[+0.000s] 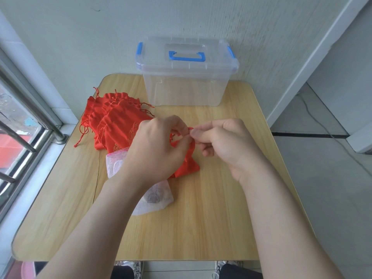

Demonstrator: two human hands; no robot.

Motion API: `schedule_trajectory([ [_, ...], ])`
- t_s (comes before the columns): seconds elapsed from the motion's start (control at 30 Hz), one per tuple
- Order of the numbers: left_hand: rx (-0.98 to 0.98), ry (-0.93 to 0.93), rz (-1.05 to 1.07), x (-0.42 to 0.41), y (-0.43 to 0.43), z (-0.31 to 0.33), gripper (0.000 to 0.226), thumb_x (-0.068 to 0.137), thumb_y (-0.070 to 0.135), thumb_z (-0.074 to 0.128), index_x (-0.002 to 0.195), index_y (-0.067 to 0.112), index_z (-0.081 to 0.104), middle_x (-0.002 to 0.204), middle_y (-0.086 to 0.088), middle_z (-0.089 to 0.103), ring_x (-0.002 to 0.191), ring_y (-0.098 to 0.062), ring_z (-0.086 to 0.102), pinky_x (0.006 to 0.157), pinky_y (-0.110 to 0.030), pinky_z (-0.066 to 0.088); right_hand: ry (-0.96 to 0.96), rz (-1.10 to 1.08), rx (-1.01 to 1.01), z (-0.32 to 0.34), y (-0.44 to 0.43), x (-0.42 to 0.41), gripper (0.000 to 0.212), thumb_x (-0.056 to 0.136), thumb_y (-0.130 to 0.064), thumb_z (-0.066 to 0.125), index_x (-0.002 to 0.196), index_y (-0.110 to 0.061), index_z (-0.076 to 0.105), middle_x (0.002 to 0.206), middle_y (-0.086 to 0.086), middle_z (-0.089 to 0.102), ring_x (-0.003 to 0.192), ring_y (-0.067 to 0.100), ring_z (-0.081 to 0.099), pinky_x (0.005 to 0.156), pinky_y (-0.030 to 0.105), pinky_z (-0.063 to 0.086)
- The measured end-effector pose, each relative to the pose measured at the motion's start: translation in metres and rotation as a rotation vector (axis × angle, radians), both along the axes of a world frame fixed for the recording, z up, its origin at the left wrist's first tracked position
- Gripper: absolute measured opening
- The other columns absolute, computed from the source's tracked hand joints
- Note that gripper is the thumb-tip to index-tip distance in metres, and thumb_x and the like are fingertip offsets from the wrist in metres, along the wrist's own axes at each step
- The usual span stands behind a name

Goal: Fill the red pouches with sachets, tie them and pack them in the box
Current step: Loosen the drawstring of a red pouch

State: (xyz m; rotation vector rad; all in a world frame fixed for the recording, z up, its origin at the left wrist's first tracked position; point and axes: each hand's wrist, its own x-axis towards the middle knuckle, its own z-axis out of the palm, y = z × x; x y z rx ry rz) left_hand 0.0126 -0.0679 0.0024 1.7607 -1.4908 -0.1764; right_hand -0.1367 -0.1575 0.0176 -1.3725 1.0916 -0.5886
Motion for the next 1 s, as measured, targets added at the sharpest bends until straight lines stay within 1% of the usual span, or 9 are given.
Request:
schedule_trajectory([
  [0.13,0.115,0.021,0.027,0.0,-0.003,-0.004,0.027,0.084,0.041,0.048,0.075,0.018,0.061,0.085,0.006,0.061,0.083,-0.008,0.058,0.074,-0.018,0.042,0.05,0.014,-0.093,-0.001,0.003,0.002,0.008,0.092,-0.015,0.081,0.086,-0.017,0.085,0.072,-0.002,0.076,0.065,0.008,0.067,0.062,0.02,0.053],
  [0.23,0.137,0.059,0.084,-0.001,-0.003,-0.003,0.028,0.088,0.033,0.045,0.068,0.014,0.052,0.079,0.002,0.055,0.083,-0.008,0.053,0.07,-0.016,0.035,0.07,-0.045,-0.13,-0.002,0.001,0.002,0.007,0.092,-0.018,0.082,0.086,-0.02,0.085,0.079,0.002,0.08,0.071,0.011,0.072,0.063,0.022,0.055],
  [0.3,0.133,0.127,0.14,-0.002,-0.002,-0.001,0.033,0.088,0.031,0.04,0.069,0.006,0.05,0.073,-0.004,0.056,0.078,-0.013,0.054,0.069,-0.025,0.039,0.058,-0.072,-0.128,-0.002,0.001,0.001,0.007,0.092,-0.017,0.081,0.086,-0.019,0.084,0.077,0.003,0.08,0.067,0.012,0.07,0.062,0.023,0.057],
  [0.37,0.112,0.291,0.204,-0.002,-0.003,0.003,0.038,0.09,0.029,0.037,0.077,-0.002,0.054,0.073,-0.014,0.064,0.076,-0.027,0.063,0.072,-0.044,0.052,0.05,-0.097,-0.12,-0.001,0.001,0.001,0.007,0.092,-0.015,0.081,0.086,-0.017,0.083,0.072,0.003,0.077,0.062,0.01,0.067,0.062,0.024,0.058],
  [0.5,0.147,0.71,0.239,-0.002,-0.004,0.012,0.031,0.107,0.023,0.044,0.092,0.008,0.067,0.082,-0.005,0.077,0.071,-0.025,0.077,0.077,-0.057,0.065,0.033,-0.133,-0.08,-0.002,-0.001,0.0,0.008,0.093,-0.014,0.079,0.086,-0.015,0.083,0.072,0.001,0.075,0.06,0.007,0.065,0.061,0.024,0.056],
  [0.63,0.256,0.539,0.091,-0.003,-0.002,0.009,0.022,0.092,0.044,0.064,0.094,0.027,0.077,0.085,0.007,0.078,0.081,-0.014,0.075,0.081,-0.044,0.062,0.006,-0.11,-0.044,-0.002,-0.001,0.003,0.006,0.093,-0.015,0.08,0.088,-0.013,0.082,0.076,0.002,0.077,0.064,0.009,0.066,0.062,0.023,0.054],
  [0.7,0.254,0.447,0.053,-0.002,0.0,0.006,0.013,0.088,0.041,0.074,0.094,0.03,0.078,0.084,0.01,0.078,0.08,-0.01,0.074,0.078,-0.036,0.06,-0.008,-0.101,-0.032,-0.002,-0.001,0.003,0.006,0.093,-0.014,0.079,0.088,-0.012,0.082,0.074,0.002,0.074,0.066,0.011,0.066,0.061,0.024,0.054],
  [0.83,0.197,0.501,0.055,0.003,0.001,0.005,0.01,0.096,0.023,0.078,0.089,0.018,0.081,0.075,-0.002,0.079,0.073,-0.019,0.078,0.08,-0.05,0.065,-0.023,-0.101,-0.019,-0.001,-0.002,0.002,0.007,0.095,-0.012,0.076,0.09,-0.011,0.08,0.071,0.001,0.071,0.063,0.01,0.063,0.061,0.025,0.055],
  [1.0,0.203,0.567,0.091,0.007,0.001,0.005,0.024,0.09,0.035,0.083,0.084,0.012,0.079,0.071,-0.009,0.076,0.07,-0.031,0.076,0.072,-0.05,0.067,-0.024,-0.156,-0.038,-0.004,-0.002,0.002,0.007,0.096,-0.013,0.076,0.091,-0.012,0.08,0.069,-0.001,0.071,0.062,0.01,0.063,0.06,0.024,0.053],
])
